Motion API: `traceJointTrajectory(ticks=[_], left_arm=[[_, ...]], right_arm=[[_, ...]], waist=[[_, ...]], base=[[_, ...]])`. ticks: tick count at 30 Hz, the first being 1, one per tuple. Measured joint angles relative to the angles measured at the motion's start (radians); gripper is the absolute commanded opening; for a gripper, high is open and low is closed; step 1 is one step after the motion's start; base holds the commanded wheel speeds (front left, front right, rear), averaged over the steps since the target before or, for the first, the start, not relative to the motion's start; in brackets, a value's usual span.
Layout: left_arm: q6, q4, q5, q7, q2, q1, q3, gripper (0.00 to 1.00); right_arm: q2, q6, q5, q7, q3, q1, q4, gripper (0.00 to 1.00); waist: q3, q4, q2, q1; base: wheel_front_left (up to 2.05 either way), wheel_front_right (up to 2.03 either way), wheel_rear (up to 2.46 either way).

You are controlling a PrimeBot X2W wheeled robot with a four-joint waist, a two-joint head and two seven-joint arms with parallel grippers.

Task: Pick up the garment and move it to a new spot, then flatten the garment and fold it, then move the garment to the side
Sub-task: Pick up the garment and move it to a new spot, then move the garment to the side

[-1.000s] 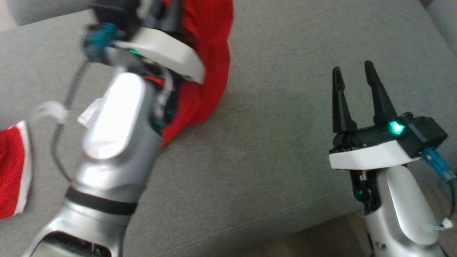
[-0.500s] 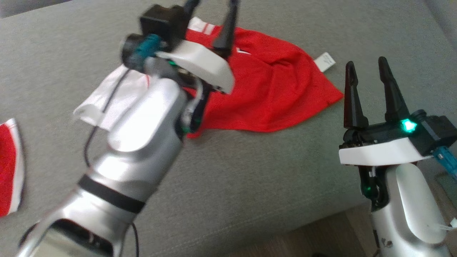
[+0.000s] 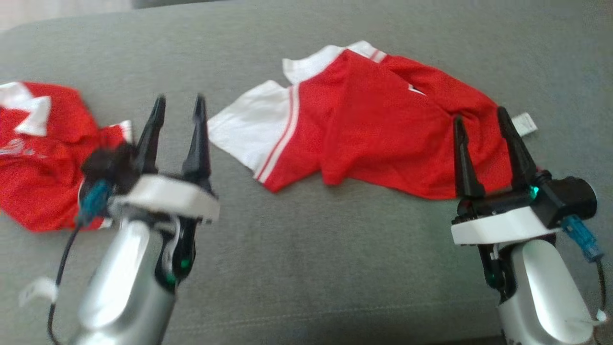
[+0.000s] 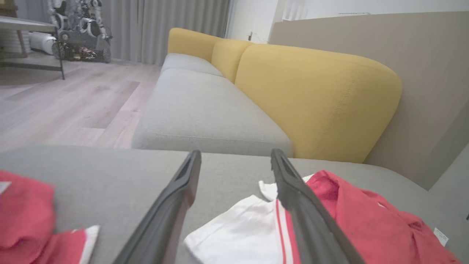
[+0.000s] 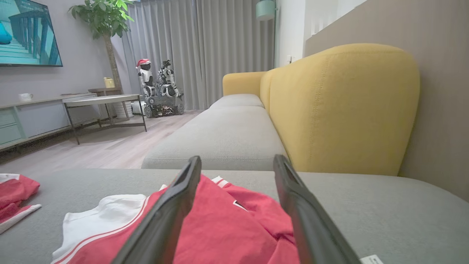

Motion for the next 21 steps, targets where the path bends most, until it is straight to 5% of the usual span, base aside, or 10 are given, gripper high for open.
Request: traceJointTrajectory(ticks=[12,21], left_arm=[[-0.121,-0.077,0.104,0.000,-0.121,0.245,0.189,1.00],[-0.148,-0.091,0.108,0.000,-0.134,0.234,0.209,1.00]], right_arm=[[0.000,0.000,-0.021,0.011,-0.002,0.050,0.034,1.00],[0.000,0.000,-0.059,0.119,0.169,0.024,0.115,1.00]], waist=[[-0.059,0.102,0.0000,0.0000],[-0.032,0.125,0.0000,0.0000]], base=[[0.00,0.00,0.00],[0.00,0.00,0.00]])
